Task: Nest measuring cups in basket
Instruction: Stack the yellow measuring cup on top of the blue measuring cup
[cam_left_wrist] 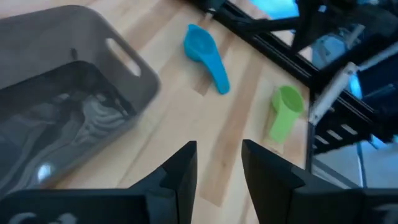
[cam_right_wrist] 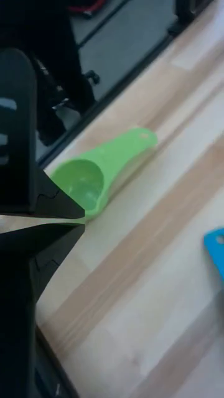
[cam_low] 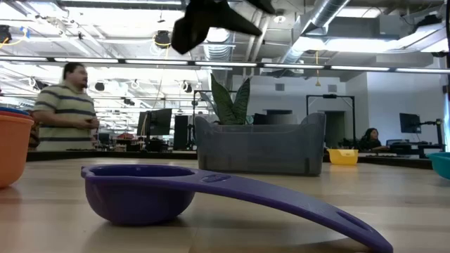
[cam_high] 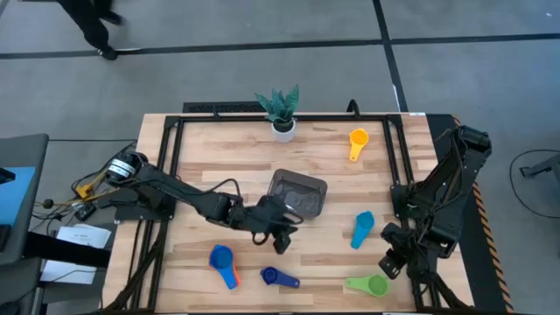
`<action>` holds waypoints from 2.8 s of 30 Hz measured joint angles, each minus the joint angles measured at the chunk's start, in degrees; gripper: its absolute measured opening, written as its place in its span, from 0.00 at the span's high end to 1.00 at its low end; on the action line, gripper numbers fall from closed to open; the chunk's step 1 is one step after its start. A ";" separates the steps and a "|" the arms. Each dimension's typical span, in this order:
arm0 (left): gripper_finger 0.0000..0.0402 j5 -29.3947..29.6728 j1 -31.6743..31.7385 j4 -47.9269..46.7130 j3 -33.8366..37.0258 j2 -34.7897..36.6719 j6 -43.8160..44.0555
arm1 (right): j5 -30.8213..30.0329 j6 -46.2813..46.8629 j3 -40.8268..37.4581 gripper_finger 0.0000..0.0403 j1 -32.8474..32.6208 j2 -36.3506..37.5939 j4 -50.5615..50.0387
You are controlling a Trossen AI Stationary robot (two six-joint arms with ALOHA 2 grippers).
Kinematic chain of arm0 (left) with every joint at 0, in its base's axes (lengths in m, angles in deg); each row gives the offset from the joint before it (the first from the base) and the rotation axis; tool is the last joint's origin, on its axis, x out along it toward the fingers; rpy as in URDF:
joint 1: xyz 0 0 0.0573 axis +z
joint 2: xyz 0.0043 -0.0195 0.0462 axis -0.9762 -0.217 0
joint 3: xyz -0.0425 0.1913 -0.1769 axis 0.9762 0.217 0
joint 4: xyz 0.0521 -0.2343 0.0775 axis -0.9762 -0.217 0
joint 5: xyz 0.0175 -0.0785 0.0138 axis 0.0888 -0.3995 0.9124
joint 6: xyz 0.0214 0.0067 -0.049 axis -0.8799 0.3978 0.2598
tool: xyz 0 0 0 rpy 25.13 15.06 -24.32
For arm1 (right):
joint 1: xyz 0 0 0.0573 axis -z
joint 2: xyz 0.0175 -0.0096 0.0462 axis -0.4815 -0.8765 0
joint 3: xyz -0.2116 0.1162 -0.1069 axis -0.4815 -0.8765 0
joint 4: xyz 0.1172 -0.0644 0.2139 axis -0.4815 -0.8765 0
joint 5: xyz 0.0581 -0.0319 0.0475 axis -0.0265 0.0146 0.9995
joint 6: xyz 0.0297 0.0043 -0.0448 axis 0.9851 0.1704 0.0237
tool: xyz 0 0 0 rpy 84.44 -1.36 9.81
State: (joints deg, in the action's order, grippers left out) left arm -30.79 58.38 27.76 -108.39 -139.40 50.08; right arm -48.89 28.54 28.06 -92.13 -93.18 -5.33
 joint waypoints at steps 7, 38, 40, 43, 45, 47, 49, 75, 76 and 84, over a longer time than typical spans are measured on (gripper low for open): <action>0.72 -1.98 1.30 -1.55 -0.08 0.90 3.88 | -0.25 -1.28 0.00 0.87 2.21 -0.12 -1.40; 0.72 -11.53 25.08 7.72 -0.13 2.51 -6.61 | -18.20 -46.80 1.25 0.87 43.91 19.14 -7.71; 0.72 -12.76 27.24 7.53 -0.11 2.51 -9.64 | -18.25 -50.54 1.25 0.87 49.74 21.07 -7.45; 0.72 -16.68 31.55 7.73 -0.11 2.51 -13.79 | -17.64 -55.54 1.25 0.86 59.05 22.19 -5.45; 0.72 -20.66 34.83 7.83 -0.12 2.51 -16.26 | -15.94 -57.30 1.25 0.83 64.61 22.15 -3.39; 0.72 -24.88 38.05 8.49 -0.13 2.51 -18.61 | -14.33 -58.77 1.25 0.79 69.50 22.00 -1.32; 0.72 -28.64 40.94 10.48 -0.17 1.86 -20.45 | -13.68 -59.12 1.25 0.74 73.98 20.85 0.01; 0.72 -43.38 42.68 -2.93 -51.97 -39.01 -24.06 | -8.79 -58.64 1.25 0.50 92.30 17.21 -10.94; 0.72 -43.09 42.39 -2.84 -52.62 -39.74 -24.19 | -9.16 -59.45 1.25 0.51 92.89 17.14 -11.84; 0.72 -33.34 39.75 -2.61 -53.20 -41.66 -28.42 | -9.28 -66.62 0.00 0.55 99.71 16.64 -11.37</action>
State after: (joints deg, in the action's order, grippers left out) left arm -64.13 98.13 25.15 -161.59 -181.06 21.66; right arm -58.18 -38.08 28.06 7.58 -76.55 -16.70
